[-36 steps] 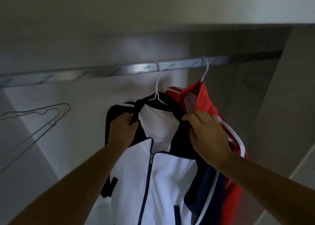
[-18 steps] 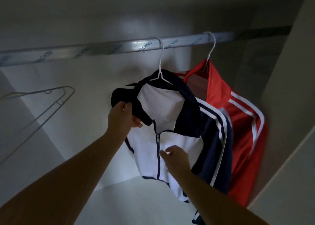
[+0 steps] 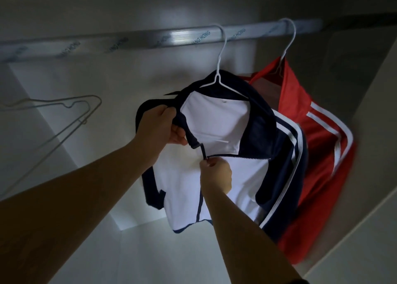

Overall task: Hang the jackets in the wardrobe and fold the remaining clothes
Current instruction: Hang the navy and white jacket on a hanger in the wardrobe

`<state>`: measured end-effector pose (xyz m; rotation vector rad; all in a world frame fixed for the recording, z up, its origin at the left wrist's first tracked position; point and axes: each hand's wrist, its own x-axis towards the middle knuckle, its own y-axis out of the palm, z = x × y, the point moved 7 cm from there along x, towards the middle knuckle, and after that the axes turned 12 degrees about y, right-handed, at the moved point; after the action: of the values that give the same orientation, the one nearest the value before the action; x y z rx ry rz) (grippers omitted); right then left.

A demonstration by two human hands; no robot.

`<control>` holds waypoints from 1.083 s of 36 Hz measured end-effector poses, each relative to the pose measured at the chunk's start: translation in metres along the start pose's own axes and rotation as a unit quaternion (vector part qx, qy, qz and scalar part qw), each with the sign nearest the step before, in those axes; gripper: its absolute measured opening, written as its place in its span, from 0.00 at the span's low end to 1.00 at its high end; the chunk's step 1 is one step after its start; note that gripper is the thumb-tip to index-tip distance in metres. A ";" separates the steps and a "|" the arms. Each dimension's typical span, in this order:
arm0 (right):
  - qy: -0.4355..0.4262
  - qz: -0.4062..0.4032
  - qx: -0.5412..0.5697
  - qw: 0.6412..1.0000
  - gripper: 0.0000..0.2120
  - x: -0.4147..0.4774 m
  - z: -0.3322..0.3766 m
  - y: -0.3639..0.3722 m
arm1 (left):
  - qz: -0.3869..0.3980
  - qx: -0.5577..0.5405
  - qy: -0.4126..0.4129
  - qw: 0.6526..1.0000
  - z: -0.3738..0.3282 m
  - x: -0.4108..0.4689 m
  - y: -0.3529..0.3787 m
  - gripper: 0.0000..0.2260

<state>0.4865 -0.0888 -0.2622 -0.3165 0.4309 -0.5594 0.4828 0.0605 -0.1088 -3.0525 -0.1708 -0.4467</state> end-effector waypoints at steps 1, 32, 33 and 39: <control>-0.010 0.006 0.004 1.000 0.06 -0.001 0.000 0.002 | 0.001 0.000 0.003 1.000 -0.002 0.000 -0.001 0.09; -0.013 0.252 -0.059 0.966 0.16 0.006 -0.027 -0.020 | -0.010 -0.057 0.062 0.996 -0.004 -0.015 0.007 0.10; -0.038 0.211 -0.052 0.975 0.15 0.004 -0.025 -0.019 | -0.009 -0.053 0.063 0.997 -0.006 -0.015 0.007 0.10; -0.074 0.026 -0.027 0.997 0.08 -0.004 -0.009 -0.016 | 0.006 -0.041 0.070 0.997 -0.015 -0.014 0.006 0.11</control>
<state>0.4717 -0.1010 -0.2620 -0.3951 0.3109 -0.4711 0.4656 0.0520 -0.0987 -3.0841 -0.1295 -0.6813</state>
